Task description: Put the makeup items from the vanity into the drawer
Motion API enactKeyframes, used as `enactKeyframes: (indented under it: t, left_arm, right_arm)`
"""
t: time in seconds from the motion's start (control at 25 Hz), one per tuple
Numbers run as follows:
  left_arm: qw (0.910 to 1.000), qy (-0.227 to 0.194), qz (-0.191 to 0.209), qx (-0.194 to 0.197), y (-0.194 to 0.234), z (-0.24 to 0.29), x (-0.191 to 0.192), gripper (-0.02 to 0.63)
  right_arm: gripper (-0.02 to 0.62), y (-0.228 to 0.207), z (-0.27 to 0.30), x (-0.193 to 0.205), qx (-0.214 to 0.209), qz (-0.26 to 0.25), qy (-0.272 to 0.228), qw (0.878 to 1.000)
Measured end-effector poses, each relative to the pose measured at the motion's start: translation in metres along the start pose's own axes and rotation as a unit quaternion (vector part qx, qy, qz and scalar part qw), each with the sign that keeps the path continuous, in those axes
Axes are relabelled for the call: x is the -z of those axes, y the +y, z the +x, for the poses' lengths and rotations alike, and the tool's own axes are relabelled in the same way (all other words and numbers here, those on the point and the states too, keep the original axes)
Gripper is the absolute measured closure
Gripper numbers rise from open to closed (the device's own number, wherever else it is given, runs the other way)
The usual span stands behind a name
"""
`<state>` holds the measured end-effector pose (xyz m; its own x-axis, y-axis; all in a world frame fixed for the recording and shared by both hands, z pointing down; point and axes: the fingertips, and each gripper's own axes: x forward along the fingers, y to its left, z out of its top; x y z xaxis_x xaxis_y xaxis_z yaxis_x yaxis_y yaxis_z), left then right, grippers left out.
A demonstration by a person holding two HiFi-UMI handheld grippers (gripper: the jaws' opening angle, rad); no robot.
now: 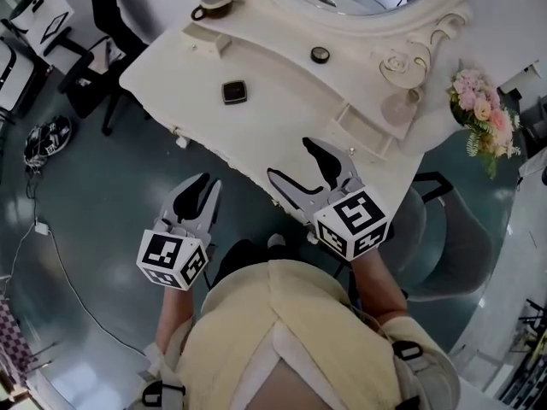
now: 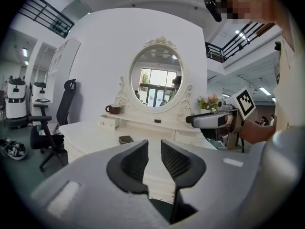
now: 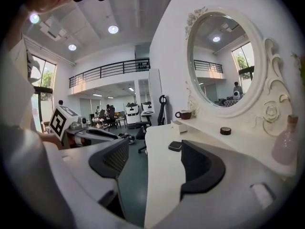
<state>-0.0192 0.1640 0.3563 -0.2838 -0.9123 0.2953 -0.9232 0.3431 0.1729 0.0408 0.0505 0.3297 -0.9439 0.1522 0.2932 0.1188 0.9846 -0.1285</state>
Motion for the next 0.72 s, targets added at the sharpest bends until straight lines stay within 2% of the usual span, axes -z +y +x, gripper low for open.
enactKeyframes:
  t: [0.24,0.52,0.72]
  left_arm:
    - [0.9999,0.000,-0.012,-0.008,0.021,0.016,-0.003,0.523]
    - [0.9996,0.004,-0.019,0.019,0.060,0.061,-0.012,0.523]
    - [0.9990,0.008,-0.008,0.043,0.102,0.092,-0.030,0.522]
  right_arm:
    - [0.244,0.003,0.026,0.008,-0.009,0.021,0.019,1.000]
    - [0.244,-0.024,0.058,0.019,0.037,0.045,0.050,0.997]
    - [0.245,-0.043,0.109,0.015,0.066,0.064,0.065,0.994]
